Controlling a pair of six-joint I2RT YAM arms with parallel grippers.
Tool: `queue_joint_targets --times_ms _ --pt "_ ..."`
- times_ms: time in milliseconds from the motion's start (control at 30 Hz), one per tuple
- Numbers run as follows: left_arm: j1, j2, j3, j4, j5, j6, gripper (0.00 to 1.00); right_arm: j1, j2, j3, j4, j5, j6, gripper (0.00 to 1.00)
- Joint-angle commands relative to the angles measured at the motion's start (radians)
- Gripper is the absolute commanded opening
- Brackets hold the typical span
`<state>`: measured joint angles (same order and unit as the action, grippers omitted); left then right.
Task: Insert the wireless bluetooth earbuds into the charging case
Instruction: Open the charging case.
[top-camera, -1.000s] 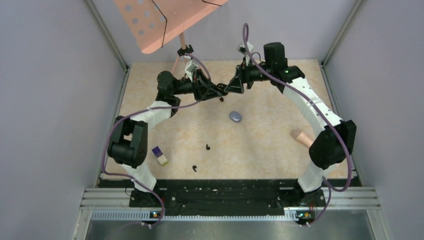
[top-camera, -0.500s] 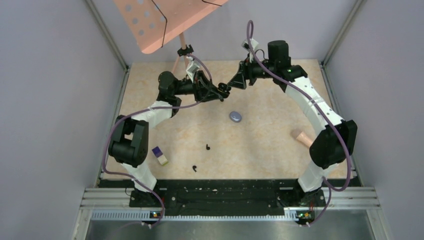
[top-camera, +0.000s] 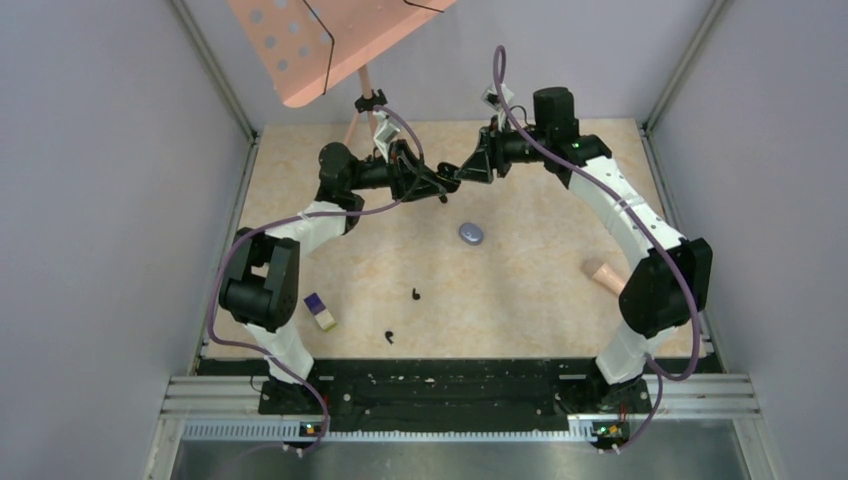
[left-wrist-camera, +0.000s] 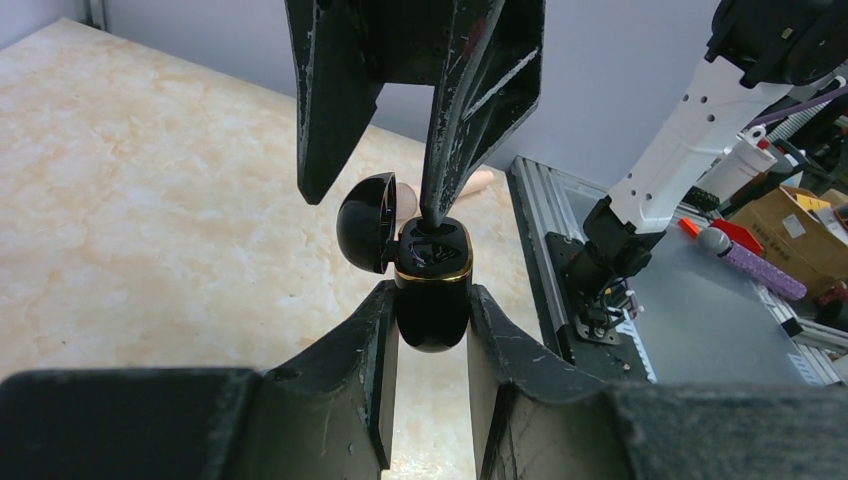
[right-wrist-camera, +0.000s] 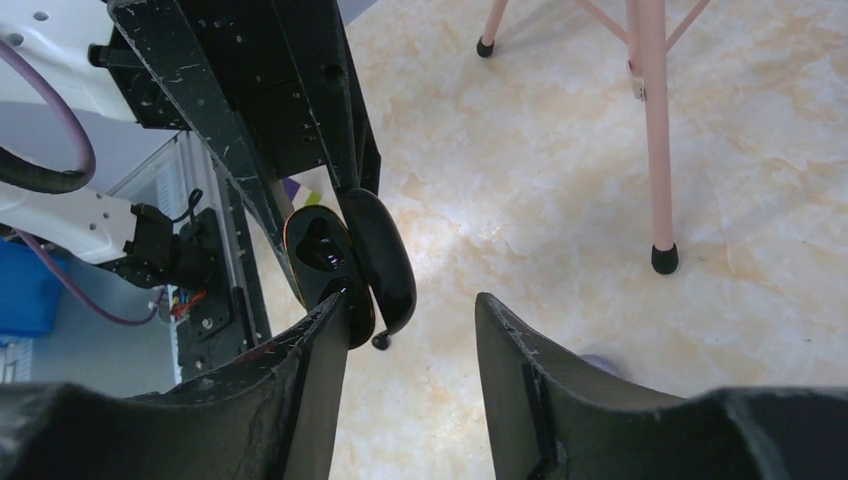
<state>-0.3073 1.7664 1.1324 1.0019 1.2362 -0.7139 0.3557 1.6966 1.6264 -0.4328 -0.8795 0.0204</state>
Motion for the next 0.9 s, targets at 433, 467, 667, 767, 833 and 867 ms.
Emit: queue_joint_targets --times_ms 433,467,667,767,833,867 --pt "0.004 -0.012 0.025 0.051 -0.014 -0.009 0.00 0.003 -0.004 0.011 0.101 -0.088 0.051 0.09" --pt "0.004 -0.011 0.025 0.049 -0.018 -0.011 0.00 0.002 -0.005 0.012 0.096 -0.090 0.044 0.09" --pt "0.005 0.002 0.033 0.003 -0.074 -0.036 0.13 0.025 -0.037 0.035 0.026 -0.030 -0.096 0.00" --pt "0.007 0.007 0.043 -0.060 -0.115 -0.045 0.29 0.056 -0.062 0.057 -0.020 0.068 -0.219 0.00" --pt "0.007 0.010 0.041 -0.062 -0.110 -0.059 0.36 0.071 -0.080 0.057 -0.023 0.124 -0.279 0.00" --pt "0.007 0.011 0.041 -0.061 -0.108 -0.061 0.38 0.078 -0.089 0.055 -0.015 0.152 -0.299 0.00"
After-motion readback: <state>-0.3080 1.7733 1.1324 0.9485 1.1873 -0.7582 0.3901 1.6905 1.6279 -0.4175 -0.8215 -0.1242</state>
